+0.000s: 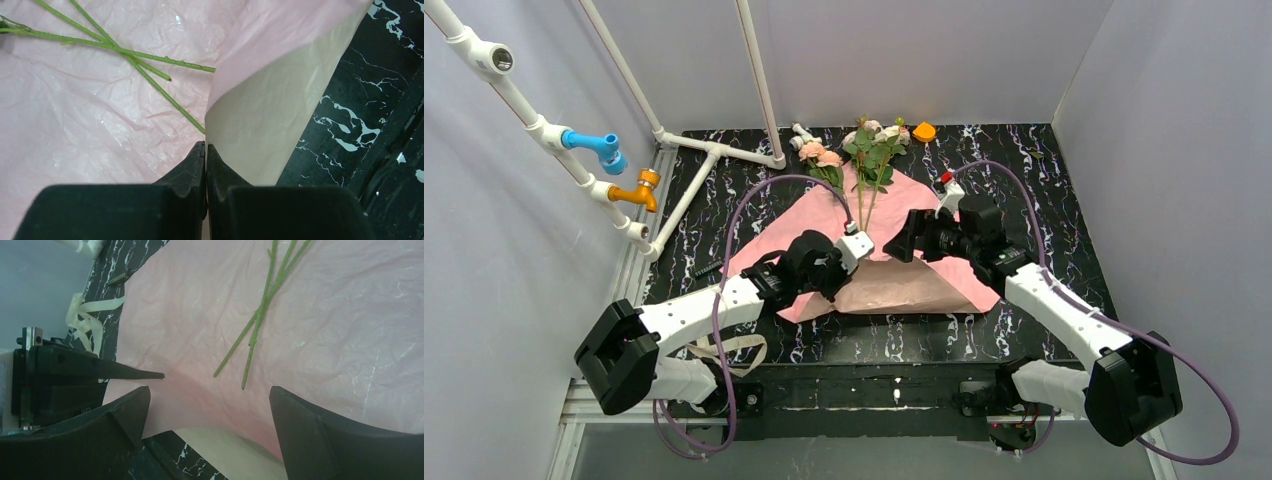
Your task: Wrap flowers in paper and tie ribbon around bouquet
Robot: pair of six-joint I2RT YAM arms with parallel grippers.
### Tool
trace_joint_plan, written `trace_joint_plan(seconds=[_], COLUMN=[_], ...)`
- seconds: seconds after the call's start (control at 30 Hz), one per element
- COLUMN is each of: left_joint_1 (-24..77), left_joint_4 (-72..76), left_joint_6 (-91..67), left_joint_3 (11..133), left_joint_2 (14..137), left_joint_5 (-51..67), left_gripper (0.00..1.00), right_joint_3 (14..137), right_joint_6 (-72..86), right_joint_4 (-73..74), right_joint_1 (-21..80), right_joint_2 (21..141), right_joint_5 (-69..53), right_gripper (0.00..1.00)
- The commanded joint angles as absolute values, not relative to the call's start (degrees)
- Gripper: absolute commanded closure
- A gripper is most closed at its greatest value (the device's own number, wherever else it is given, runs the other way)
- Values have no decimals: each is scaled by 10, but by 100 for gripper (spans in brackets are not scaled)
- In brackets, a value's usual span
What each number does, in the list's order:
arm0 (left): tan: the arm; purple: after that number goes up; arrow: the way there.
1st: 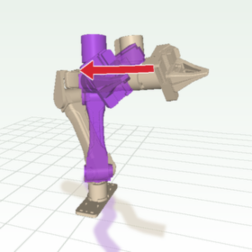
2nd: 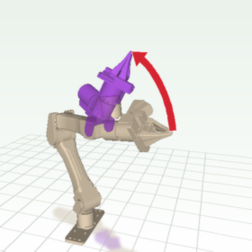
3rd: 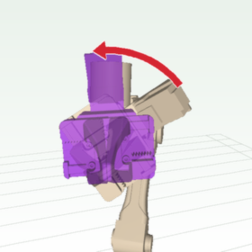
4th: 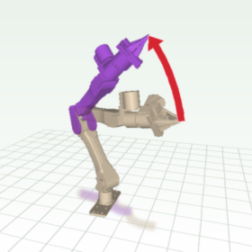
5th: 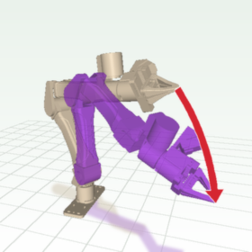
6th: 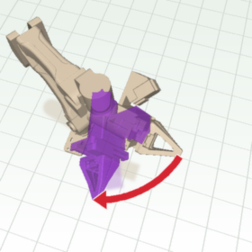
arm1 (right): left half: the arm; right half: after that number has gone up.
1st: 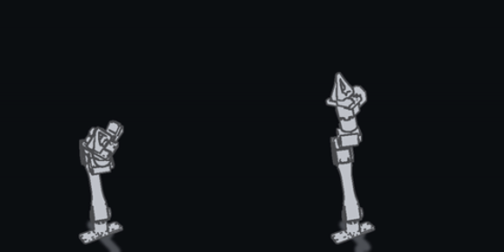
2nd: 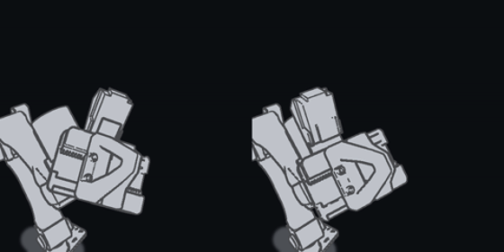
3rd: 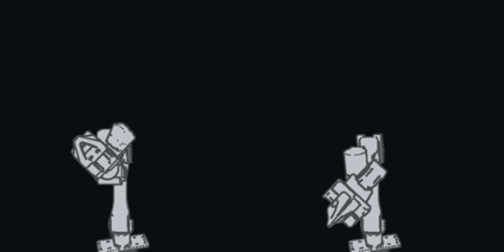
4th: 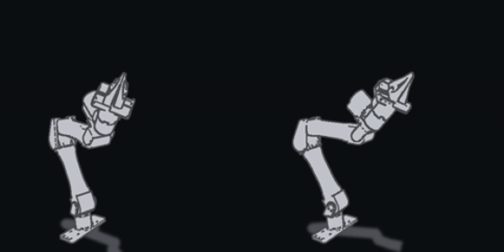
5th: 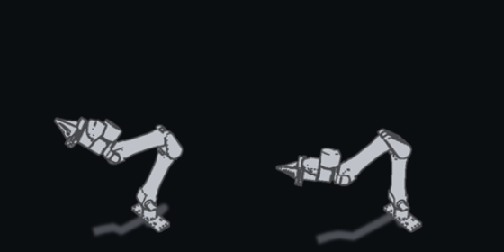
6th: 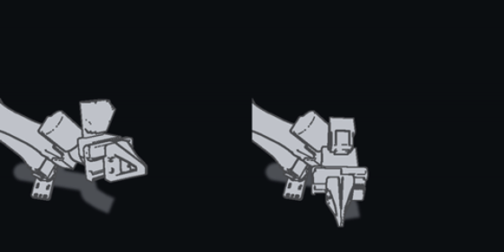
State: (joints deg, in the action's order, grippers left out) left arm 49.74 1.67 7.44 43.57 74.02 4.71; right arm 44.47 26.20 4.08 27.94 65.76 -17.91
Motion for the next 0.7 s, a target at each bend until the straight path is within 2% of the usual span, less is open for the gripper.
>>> trace_joint_plan(seconds=[0.0,0.4,0.67], left_joint_1=[482,454,453], left_joint_4=[14,4,-108], left_joint_6=[82,121,144], left_joint_3=[469,512,569], left_joint_2=[748,793,821], left_joint_5=[60,106,203], left_gripper=[100,100,100], right_joint_3=[412,418,417], right_joint_6=[287,291,286], right_joint_4=[-68,-55,-9], right_joint_1=[263,236,235], right_joint_2=[645,635,651], right_joint_5=[-244,-214,-230], right_gripper=[2,1,2])
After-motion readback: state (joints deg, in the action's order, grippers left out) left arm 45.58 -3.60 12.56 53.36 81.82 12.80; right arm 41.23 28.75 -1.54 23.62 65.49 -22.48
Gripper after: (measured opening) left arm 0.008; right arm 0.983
